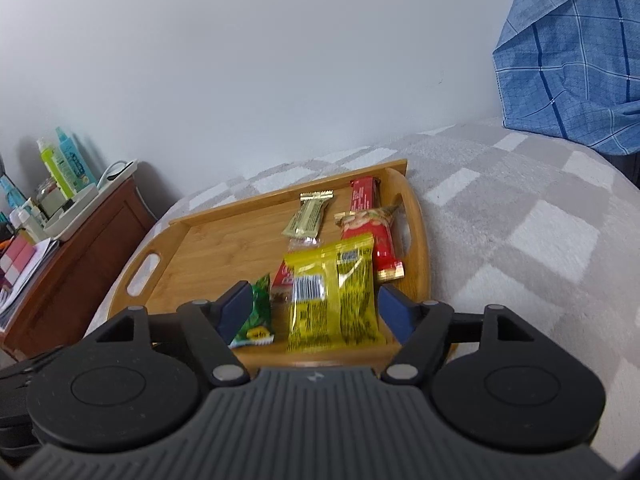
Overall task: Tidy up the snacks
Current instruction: 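Open both tools to drop the green bag and yellow packet onto the tray, then move both tools back over the snack pile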
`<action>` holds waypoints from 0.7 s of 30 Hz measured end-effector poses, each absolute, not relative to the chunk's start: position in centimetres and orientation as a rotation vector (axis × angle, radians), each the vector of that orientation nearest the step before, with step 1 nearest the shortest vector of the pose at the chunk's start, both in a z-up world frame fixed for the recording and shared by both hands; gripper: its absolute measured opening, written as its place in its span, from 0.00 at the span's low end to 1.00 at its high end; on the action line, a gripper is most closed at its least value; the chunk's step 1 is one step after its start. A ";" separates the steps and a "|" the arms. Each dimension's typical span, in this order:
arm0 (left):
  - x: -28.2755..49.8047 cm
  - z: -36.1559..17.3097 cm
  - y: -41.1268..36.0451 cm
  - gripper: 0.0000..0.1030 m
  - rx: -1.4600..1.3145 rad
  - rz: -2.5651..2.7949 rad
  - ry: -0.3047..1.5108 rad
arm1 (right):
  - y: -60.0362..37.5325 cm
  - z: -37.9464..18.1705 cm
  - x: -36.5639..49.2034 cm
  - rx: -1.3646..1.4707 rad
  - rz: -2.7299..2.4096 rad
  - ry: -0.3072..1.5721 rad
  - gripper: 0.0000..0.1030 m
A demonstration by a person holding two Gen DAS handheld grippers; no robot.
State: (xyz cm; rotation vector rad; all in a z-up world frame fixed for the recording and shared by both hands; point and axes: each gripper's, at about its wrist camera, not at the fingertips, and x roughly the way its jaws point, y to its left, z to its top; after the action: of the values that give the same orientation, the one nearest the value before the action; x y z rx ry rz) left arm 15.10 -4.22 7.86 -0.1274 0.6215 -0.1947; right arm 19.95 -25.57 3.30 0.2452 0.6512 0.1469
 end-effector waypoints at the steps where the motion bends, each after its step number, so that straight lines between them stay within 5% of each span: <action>1: 14.3 7.9 -4.0 0.88 -0.130 -0.195 0.613 | -25.5 3.3 19.5 0.243 0.148 0.648 0.80; 13: 6.6 6.1 -2.0 0.89 -0.110 -0.189 0.618 | -23.8 2.1 15.0 0.189 0.150 0.613 0.84; 21: 4.5 4.1 -1.3 0.67 -0.079 -0.203 0.679 | -22.5 0.6 12.4 0.140 0.158 0.620 0.85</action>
State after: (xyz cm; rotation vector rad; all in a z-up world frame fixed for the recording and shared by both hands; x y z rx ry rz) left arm 4.48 -1.29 4.11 -0.0787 0.6793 -0.2029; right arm 12.37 -22.50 0.60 0.1403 0.6195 0.1583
